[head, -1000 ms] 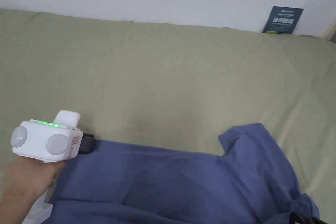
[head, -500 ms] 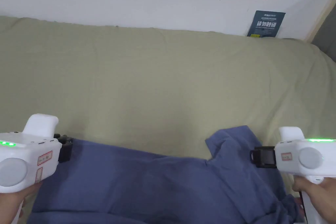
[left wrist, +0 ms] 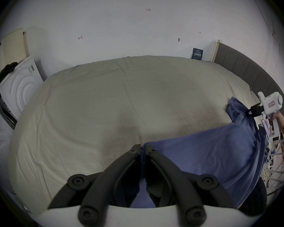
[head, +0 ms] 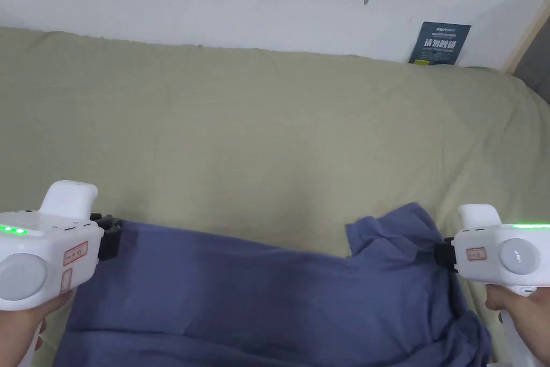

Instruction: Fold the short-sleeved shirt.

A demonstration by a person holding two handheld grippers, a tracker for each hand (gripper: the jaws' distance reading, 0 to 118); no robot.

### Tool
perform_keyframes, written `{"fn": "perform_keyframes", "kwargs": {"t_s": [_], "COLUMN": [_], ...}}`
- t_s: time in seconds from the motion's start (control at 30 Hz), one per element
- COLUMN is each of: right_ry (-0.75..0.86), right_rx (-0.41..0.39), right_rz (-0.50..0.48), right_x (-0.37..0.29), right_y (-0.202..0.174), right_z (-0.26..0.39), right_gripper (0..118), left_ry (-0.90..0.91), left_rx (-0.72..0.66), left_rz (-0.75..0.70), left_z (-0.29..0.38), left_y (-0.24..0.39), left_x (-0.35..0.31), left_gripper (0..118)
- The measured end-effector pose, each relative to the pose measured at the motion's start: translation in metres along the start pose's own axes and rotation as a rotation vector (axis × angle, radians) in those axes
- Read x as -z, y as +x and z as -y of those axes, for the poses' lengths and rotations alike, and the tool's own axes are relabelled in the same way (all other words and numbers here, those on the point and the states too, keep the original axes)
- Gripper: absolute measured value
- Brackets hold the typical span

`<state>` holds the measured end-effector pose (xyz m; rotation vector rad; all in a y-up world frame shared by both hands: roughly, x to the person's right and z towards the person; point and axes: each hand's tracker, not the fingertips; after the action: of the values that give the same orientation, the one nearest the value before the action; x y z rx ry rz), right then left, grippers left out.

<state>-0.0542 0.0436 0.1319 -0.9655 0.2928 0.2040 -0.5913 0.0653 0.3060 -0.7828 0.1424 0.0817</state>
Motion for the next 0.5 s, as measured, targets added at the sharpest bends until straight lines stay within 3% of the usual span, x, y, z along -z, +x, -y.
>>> {"fn": "perform_keyframes", "kwargs": {"t_s": [0.3,0.5], "right_ry": [0.214,0.175], "right_rx": [-0.047,0.001], "right_rz": [-0.083,-0.040], "right_x": [-0.146,-0.184], "right_y": [-0.020,-0.021], "right_z": [0.051,0.151], "right_gripper": [0,0], "left_ry": [0.079,-0.022], "left_rx": [-0.026,-0.022], "left_rz": [0.022,0.022], "left_z": [0.035,0.111], "left_y": [0.002,-0.009], "left_x": [-0.113,-0.154], "left_gripper": [1,1]}}
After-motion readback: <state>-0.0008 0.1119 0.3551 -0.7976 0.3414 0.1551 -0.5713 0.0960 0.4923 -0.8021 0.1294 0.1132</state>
